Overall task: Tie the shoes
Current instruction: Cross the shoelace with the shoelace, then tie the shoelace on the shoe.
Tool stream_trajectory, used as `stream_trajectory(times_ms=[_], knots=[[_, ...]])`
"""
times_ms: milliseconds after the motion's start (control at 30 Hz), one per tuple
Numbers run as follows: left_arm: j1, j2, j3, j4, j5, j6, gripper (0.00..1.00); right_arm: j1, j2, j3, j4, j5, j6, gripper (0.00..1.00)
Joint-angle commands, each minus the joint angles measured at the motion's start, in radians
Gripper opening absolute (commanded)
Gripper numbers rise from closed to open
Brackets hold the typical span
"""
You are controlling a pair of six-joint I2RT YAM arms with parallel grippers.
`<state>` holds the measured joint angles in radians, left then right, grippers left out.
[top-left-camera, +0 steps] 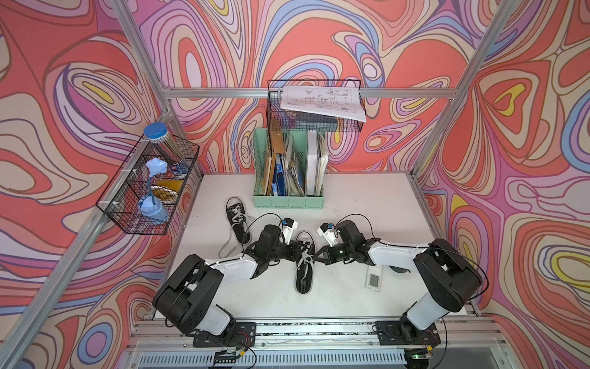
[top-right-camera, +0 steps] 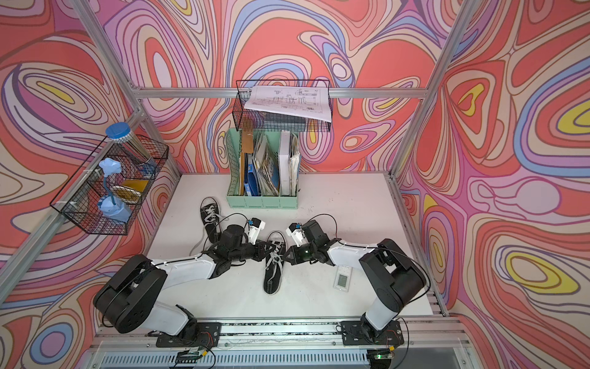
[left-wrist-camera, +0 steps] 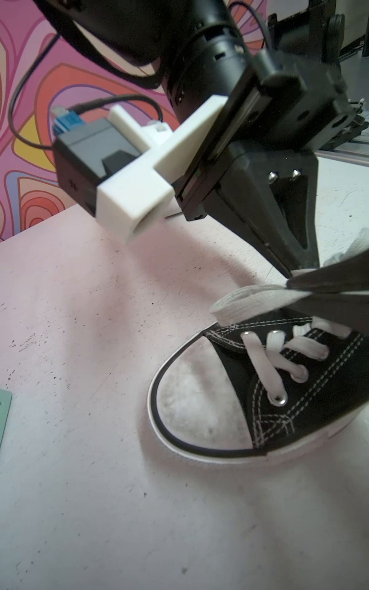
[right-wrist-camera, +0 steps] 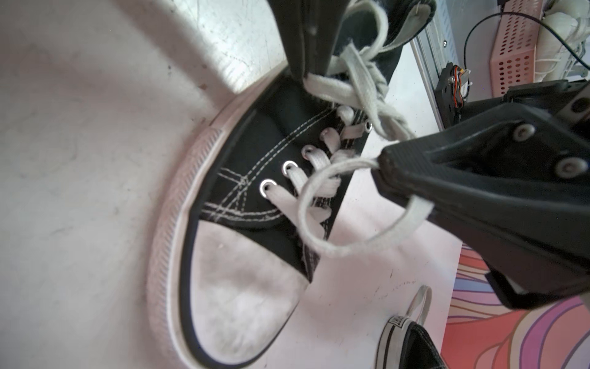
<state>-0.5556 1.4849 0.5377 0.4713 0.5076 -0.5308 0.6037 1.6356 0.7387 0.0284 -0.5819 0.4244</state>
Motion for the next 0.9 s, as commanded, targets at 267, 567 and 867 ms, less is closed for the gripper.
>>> stream_trajectory(times_ms=[267,567,867], knots=[[0.011,-0.046,-0.065,0.03,-0.027,0.029,0.0,0.004,-0.071,0.002,-0.142,0.133,0.15,0.0],[0.013,-0.035,-0.065,0.032,0.002,0.047,0.0,0.01,-0.085,-0.019,-0.13,0.101,0.111,0.03],[0.014,-0.034,-0.058,0.027,0.021,0.058,0.0,0.01,-0.171,0.004,-0.19,0.016,-0.067,0.27]])
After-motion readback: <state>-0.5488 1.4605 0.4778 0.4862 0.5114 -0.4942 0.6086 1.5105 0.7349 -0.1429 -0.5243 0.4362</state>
